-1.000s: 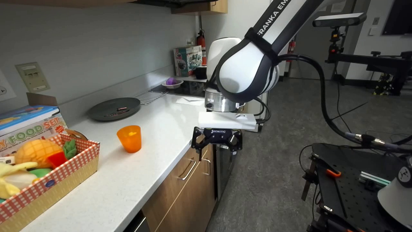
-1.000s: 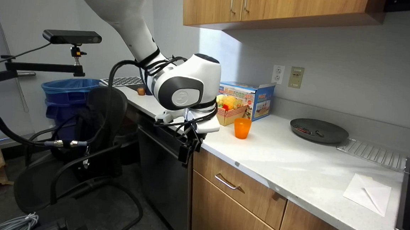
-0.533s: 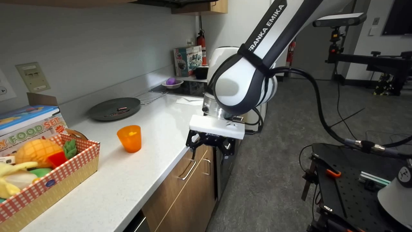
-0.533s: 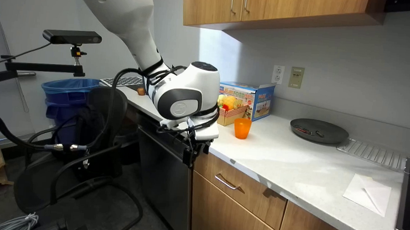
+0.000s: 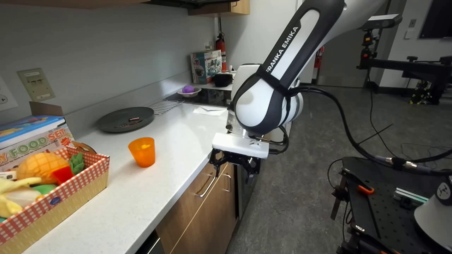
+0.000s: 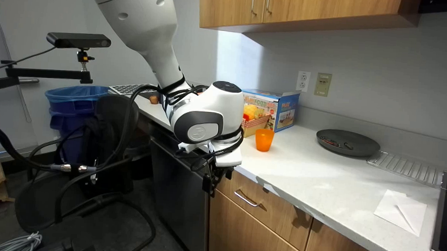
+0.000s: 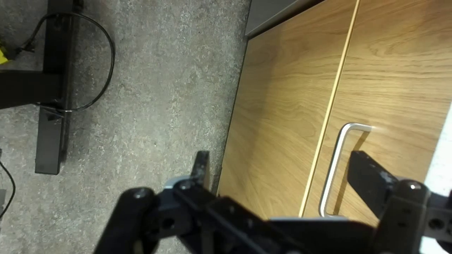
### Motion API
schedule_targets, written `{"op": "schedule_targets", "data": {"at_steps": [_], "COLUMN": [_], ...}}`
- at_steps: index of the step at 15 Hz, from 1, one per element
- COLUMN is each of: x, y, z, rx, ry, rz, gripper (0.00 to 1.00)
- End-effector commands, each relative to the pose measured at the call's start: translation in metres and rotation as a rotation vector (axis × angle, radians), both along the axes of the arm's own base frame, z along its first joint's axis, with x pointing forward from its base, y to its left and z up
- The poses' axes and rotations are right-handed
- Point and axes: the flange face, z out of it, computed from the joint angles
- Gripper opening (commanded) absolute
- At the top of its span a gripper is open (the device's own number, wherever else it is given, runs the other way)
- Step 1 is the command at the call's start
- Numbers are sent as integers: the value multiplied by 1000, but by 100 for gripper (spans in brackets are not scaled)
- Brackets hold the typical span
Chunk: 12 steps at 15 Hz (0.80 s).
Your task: Open the drawer
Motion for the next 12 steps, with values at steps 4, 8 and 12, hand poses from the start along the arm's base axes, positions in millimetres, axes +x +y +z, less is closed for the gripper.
{"op": "schedule_targets", "data": {"at_steps": [4,8,12], "x": [7,10,18], "y": [1,2,-1], "z": [-8,-22,-37], "rx": [-1,-8,-9], "ry": [-16,-31,-69], "rz": [-4,-21,-56], "gripper": [100,100,100]}}
